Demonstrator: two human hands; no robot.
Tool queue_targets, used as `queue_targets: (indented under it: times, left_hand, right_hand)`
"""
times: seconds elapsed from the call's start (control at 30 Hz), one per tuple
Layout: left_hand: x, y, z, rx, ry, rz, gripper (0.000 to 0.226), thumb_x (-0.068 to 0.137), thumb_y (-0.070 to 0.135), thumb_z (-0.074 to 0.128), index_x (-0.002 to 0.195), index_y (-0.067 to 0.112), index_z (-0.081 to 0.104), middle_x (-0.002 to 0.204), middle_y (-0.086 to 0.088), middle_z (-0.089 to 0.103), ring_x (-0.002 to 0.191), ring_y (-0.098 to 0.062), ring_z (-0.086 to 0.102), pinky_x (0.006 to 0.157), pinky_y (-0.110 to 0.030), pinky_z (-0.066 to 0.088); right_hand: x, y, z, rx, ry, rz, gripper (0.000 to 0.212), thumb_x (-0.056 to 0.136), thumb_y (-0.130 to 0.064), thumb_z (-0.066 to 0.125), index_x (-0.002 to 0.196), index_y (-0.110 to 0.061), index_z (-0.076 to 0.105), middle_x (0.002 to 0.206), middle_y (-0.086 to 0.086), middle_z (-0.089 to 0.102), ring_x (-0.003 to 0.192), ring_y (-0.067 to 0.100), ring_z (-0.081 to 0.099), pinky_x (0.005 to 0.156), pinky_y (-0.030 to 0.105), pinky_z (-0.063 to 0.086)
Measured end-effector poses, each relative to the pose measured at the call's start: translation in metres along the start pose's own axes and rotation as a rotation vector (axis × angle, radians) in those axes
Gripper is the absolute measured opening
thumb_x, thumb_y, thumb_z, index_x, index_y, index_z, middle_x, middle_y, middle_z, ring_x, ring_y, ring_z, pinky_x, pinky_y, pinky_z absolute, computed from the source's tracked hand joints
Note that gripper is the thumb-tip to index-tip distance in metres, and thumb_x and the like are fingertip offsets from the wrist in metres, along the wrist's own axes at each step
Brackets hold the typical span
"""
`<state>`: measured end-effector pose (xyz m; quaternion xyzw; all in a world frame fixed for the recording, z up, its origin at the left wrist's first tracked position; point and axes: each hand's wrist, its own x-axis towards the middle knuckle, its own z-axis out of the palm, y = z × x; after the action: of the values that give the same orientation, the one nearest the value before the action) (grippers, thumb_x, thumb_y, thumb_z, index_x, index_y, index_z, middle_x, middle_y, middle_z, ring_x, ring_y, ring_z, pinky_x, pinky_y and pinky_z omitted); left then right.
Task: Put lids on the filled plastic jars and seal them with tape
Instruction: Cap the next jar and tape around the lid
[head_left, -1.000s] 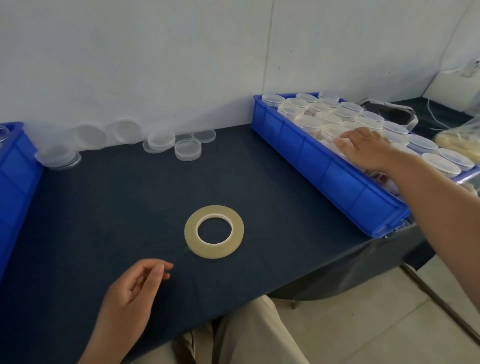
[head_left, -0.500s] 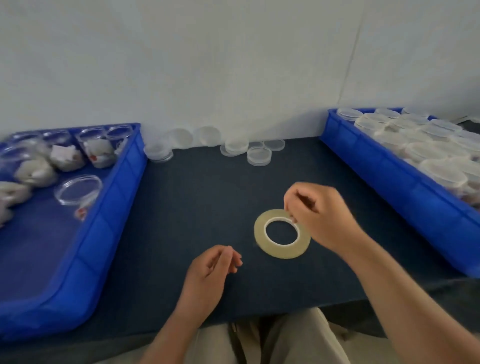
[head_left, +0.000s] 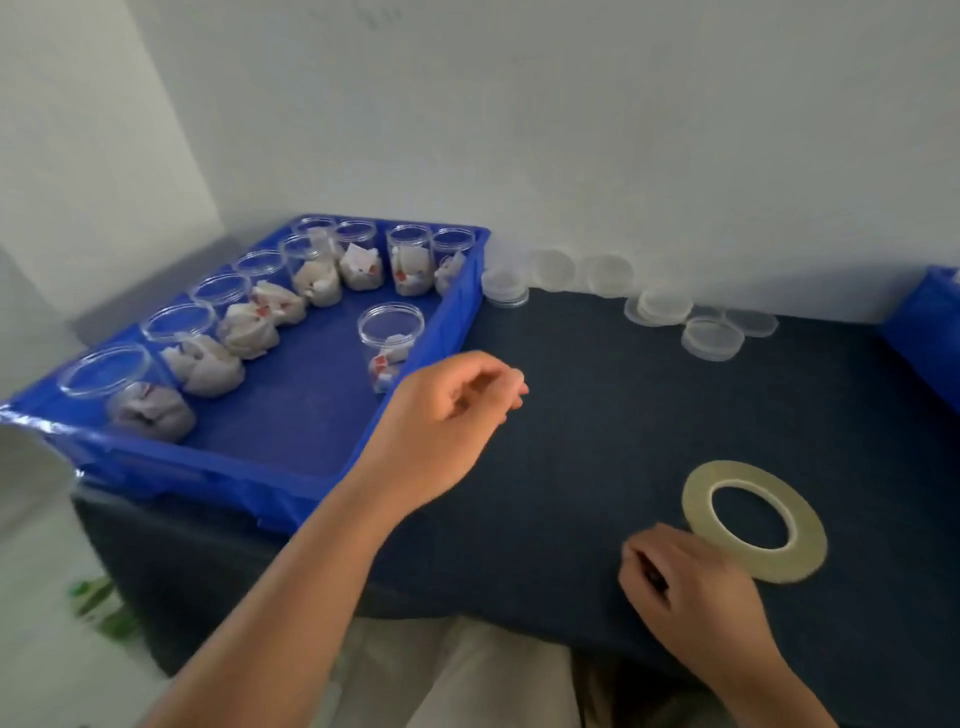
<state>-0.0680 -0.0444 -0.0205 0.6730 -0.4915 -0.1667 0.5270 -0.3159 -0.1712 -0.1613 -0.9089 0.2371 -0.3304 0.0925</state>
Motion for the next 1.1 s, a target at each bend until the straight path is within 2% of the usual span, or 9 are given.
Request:
queue_targets:
  times: [0.13,0.27,0.37,0.47,0.57,0.77,0.9,1.0,1.1]
  left_hand:
    - [0.059,-0.031,-0.07,0.564,0.119,-0.121,0.025,0.103,0.028,0.05,0.114,0.043,0.068,0.12,0.016,0.071,0.108,-0.012,0.069,0.092,-0.041,0.055]
    - [0.11,-0.076,-0.102,1.163,-0.215,-0.407,0.063,0.1,0.028,0.063,0.159,0.03,0.04,0.16,-0.012,0.037,0.139,-0.039,0.046,0.108,-0.051,0.045]
    - [0.119,-0.099,-0.096,1.035,-0.258,-0.405,0.045,0.099,0.032,0.066,0.142,0.023,0.058,0.148,-0.012,0.038,0.116,-0.035,0.058,0.098,-0.048,0.05]
    - [0.119,-0.104,-0.088,0.95,-0.086,-0.308,0.017,0.098,0.03,0.07,0.105,0.015,0.074,0.125,-0.012,0.058,0.09,-0.03,0.065,0.083,-0.047,0.056]
    - [0.115,-0.091,-0.091,0.91,0.072,-0.208,0.028,0.095,0.032,0.075,0.083,0.007,0.076,0.093,-0.012,0.071,0.077,-0.03,0.069,0.063,-0.046,0.056]
    - [0.096,-0.02,-0.092,0.725,0.336,0.232,0.029,0.084,0.046,0.08,0.086,0.027,0.058,0.15,-0.001,0.049,0.126,-0.022,0.059,0.09,-0.038,0.045]
    - [0.078,0.022,-0.065,0.557,0.081,0.309,0.034,0.077,0.067,0.072,0.082,0.036,0.058,0.154,0.014,0.044,0.127,-0.005,0.057,0.1,-0.034,0.05]
    - [0.058,0.025,-0.022,0.487,-0.198,0.272,0.028,0.079,0.063,0.074,0.081,0.039,0.059,0.154,0.018,0.043,0.125,0.011,0.052,0.104,-0.02,0.047]
    - [0.034,0.008,0.03,0.479,-0.382,0.206,0.029,0.083,0.057,0.079,0.082,0.038,0.057,0.158,0.024,0.038,0.124,0.002,0.058,0.105,-0.037,0.05]
  right_hand:
    - [0.004,-0.004,0.001,0.0,0.037,-0.031,0.022,0.091,-0.013,0.068,0.071,-0.019,0.066,0.066,-0.019,0.047,0.053,0.0,0.042,0.051,0.017,0.037]
    - [0.007,-0.005,0.001,0.017,0.066,-0.029,0.03,0.094,-0.028,0.053,0.07,-0.017,0.066,0.067,-0.021,0.041,0.053,0.0,0.039,0.056,0.018,0.036]
    - [0.005,-0.004,0.002,0.017,0.067,-0.019,0.031,0.095,-0.029,0.053,0.07,-0.017,0.066,0.064,-0.018,0.045,0.052,0.001,0.04,0.051,0.019,0.036]
    - [0.005,-0.004,0.002,0.006,0.054,0.001,0.028,0.096,-0.025,0.058,0.069,-0.018,0.064,0.062,-0.016,0.046,0.051,0.001,0.041,0.048,0.018,0.034]
    - [0.004,-0.002,0.002,-0.002,0.03,0.005,0.03,0.086,-0.006,0.077,0.065,-0.018,0.058,0.06,-0.014,0.044,0.049,0.004,0.041,0.044,0.024,0.036]
    - [0.004,-0.001,0.001,0.007,0.015,0.083,0.026,0.08,-0.001,0.083,0.071,-0.018,0.065,0.065,-0.015,0.053,0.053,0.006,0.049,0.047,0.024,0.042]
    - [0.005,-0.002,-0.003,0.049,0.02,0.142,0.008,0.096,-0.028,0.076,0.097,-0.021,0.071,0.09,-0.02,0.063,0.075,0.0,0.061,0.063,0.013,0.047]
    - [0.006,-0.003,-0.006,0.084,-0.019,0.277,0.051,0.094,-0.058,0.065,0.13,-0.023,0.062,0.12,-0.019,0.062,0.107,-0.002,0.06,0.087,0.013,0.045]
    - [0.004,-0.004,-0.007,0.128,-0.008,0.356,0.09,0.081,-0.073,0.065,0.153,-0.025,0.041,0.146,-0.013,0.054,0.131,0.005,0.052,0.102,0.027,0.046]
